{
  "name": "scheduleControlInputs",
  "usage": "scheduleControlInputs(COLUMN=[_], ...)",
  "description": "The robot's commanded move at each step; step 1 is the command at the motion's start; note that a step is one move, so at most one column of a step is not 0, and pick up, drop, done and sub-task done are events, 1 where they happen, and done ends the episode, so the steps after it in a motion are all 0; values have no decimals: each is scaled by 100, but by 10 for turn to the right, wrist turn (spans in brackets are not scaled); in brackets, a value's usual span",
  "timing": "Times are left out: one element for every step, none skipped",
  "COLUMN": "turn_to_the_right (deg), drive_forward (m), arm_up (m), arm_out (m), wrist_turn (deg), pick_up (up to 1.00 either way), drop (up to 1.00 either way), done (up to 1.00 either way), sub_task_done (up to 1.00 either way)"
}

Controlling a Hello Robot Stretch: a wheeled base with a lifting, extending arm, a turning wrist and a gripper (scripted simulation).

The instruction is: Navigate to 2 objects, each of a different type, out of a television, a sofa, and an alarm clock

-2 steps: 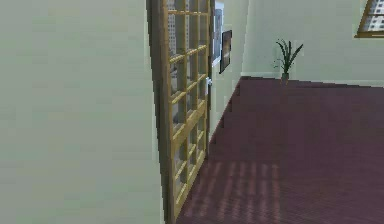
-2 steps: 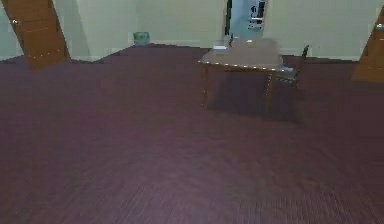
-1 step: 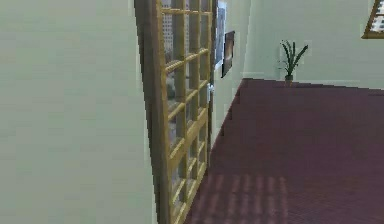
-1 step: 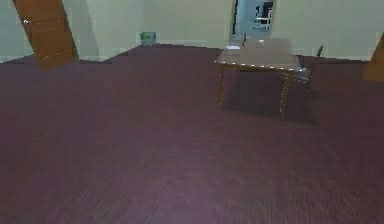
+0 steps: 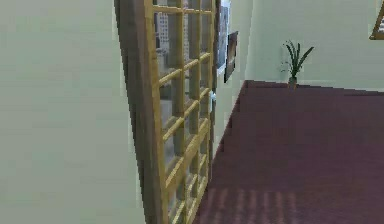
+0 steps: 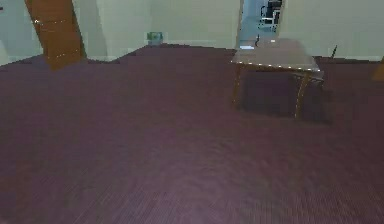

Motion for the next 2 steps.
scheduleControlInputs(turn_to_the_right=[450,450], drive_forward=[0,0], arm_up=[0,0], arm_out=[0,0], wrist_turn=[0,0], pick_up=[0,0], drop=[0,0], done=[0,0], sub_task_done=[0,0])
